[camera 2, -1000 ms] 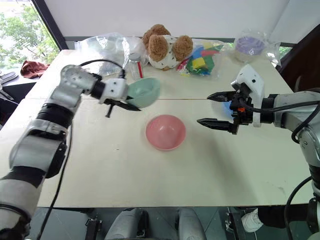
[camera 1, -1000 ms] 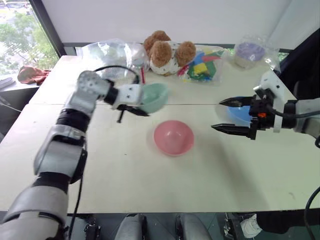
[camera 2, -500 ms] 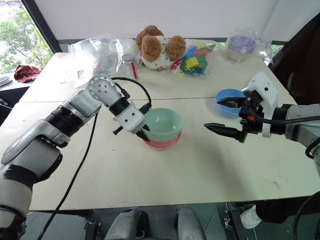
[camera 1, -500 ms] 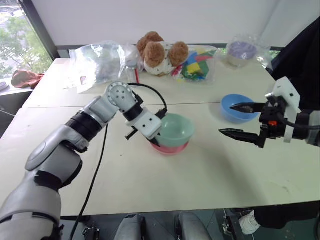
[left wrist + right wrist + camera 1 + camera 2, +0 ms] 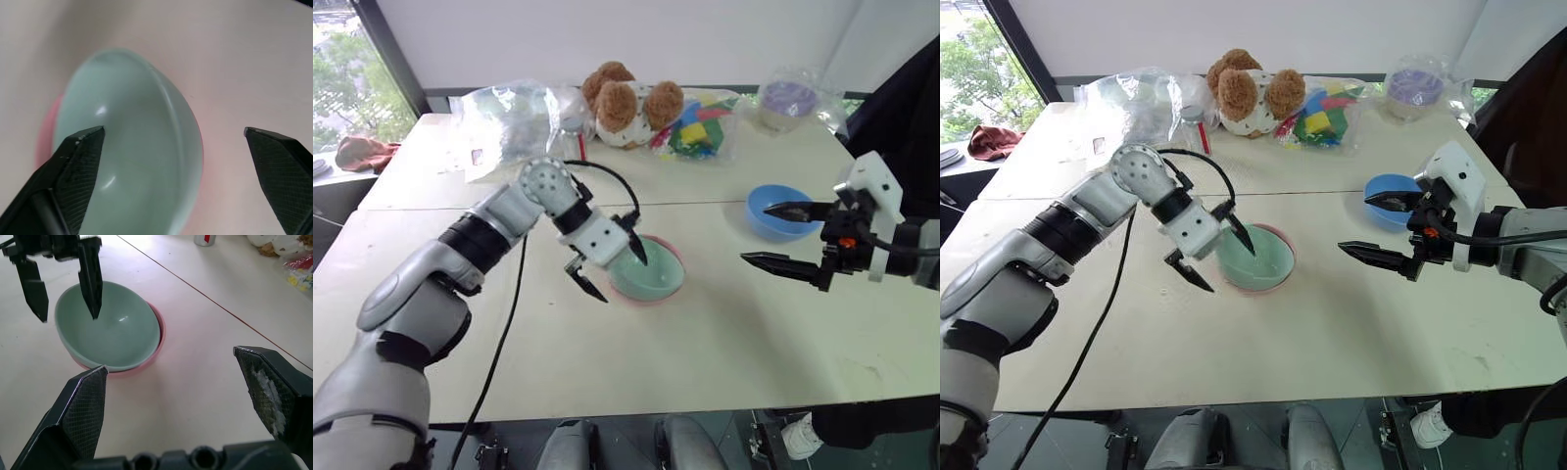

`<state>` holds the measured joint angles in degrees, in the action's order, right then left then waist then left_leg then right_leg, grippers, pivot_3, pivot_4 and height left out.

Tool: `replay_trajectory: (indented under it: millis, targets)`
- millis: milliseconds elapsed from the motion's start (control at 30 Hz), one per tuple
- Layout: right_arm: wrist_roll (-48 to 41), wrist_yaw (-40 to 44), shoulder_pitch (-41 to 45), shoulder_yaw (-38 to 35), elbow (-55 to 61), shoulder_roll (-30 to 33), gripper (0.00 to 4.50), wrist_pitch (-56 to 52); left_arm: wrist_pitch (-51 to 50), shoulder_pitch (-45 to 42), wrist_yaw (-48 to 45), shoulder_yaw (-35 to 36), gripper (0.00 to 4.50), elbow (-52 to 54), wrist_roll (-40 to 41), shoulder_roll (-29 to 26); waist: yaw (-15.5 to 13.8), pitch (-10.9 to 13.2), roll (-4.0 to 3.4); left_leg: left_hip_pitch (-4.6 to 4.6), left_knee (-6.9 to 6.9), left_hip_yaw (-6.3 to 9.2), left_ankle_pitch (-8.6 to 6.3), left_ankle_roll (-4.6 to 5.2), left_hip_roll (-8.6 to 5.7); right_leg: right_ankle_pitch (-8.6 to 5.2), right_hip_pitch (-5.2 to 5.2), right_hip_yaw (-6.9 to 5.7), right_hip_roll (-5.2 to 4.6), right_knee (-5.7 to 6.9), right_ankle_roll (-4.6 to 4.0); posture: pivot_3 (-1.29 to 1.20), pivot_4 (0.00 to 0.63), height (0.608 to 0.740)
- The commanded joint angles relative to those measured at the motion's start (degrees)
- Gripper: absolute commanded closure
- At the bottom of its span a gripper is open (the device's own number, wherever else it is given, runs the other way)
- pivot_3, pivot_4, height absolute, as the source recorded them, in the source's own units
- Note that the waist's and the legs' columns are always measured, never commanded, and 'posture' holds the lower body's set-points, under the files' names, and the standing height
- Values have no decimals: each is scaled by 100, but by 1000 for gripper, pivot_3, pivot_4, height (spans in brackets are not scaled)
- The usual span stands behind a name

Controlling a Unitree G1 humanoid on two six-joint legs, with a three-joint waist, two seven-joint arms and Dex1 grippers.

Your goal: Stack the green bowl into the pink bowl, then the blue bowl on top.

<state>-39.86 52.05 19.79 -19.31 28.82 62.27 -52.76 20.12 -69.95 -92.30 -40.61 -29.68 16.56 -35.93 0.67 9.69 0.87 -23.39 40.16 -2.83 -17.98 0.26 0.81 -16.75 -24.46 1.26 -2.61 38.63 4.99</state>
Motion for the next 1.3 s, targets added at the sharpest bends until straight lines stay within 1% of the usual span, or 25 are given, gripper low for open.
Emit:
replay_trajectory:
  millis: [33,100,167,233,367,433,567,700,800,900,1033,1067,1133,1233,1300]
  targets:
    - [174,-107,145,155,-144,39,0,175,-751,-89,35,968,88,140,336,-150,10,0,0,0,0,0,0,0,0,0,0,0,0,0,0,0,150,740]
    - [503,-288,356,548,-513,5,0,251,-1306,-20,282,1517,88,151,407,-340,45,0,0,1,1,-2,0,0,1,0,0,-1,2,1,0,0,150,740]
    - [805,-365,552,906,-861,11,0,342,-1771,119,463,1913,88,256,437,-484,49,-1,-1,4,1,-4,0,0,1,0,0,0,3,4,0,0,150,740]
    - [1060,-446,949,1316,-1467,-122,0,283,-2291,419,674,2318,88,500,540,-694,54,-3,-7,6,0,-3,0,0,2,0,-1,-1,4,4,0,0,150,740]
    - [1766,-374,1806,2122,-2869,-457,0,622,-3310,1313,1033,3016,88,1248,808,-1110,48,-3,-8,4,-2,-4,2,-4,4,0,-4,1,1,7,0,0,150,740]
    - [2217,-273,2199,2529,-3665,-613,0,962,-3885,1824,1257,3380,88,1717,1052,-1261,48,-2,-8,3,-2,-4,3,-4,4,0,-6,1,-1,7,0,0,150,740]
    - [2886,32,2845,3075,-5118,-965,0,1597,-4925,2771,1640,4090,88,2709,1650,-1506,29,0,-4,-5,-2,-3,3,-6,3,0,-10,-2,-5,4,0,0,150,740]
    - [3463,268,3353,3436,-6460,-1315,0,2255,-5801,3564,2203,4881,88,3514,2304,-1573,32,0,-4,-6,-3,-8,4,-7,2,0,-10,0,-17,0,0,0,150,740]
    - [3817,337,3621,3543,-7124,-1490,867,2658,-6201,3991,2532,5290,0,3975,2633,-1581,42,0,-4,-4,-4,-5,6,-11,3,0,-10,-1,-17,3,0,0,150,740]
    - [3993,431,3793,3502,-7496,-1620,2473,2880,-6444,4384,2723,5592,0,4367,2895,-1609,49,0,-4,-2,-4,-6,12,-21,3,0,-10,0,-19,5,0,0,150,740]
    - [4150,559,3917,3435,-7714,-1693,4480,3067,-6474,4691,2748,5698,0,4620,2944,-1729,50,0,-4,0,-6,-7,20,-36,3,0,-9,1,-19,6,0,0,150,740]
    - [4176,620,3934,3425,-7654,-1677,4480,3100,-6466,4706,2760,5703,0,4627,2943,-1745,50,0,-4,1,-6,-7,21,-39,3,0,-9,2,-19,9,0,0,150,740]
    - [4147,994,3938,3415,-7106,-1531,4480,3049,-6399,4704,2749,5668,0,4592,2865,-1812,43,0,-5,3,-6,-6,21,-38,3,0,-7,1,-19,9,-1,0,150,740]
    - [3631,1657,3939,3178,-5465,-1416,4480,2437,-6255,4649,2696,5560,0,4467,2728,-1883,46,8,-17,1,-7,-8,17,-32,2,0,-12,2,-20,15,-1,0,150,740]
    - [2927,2360,3756,3050,-4059,-1298,4480,1797,-6209,4576,2661,5498,0,4380,2694,-1890,49,9,-20,0,-12,-7,9,-17,3,0,-19,1,-19,28,-1,0,150,740]
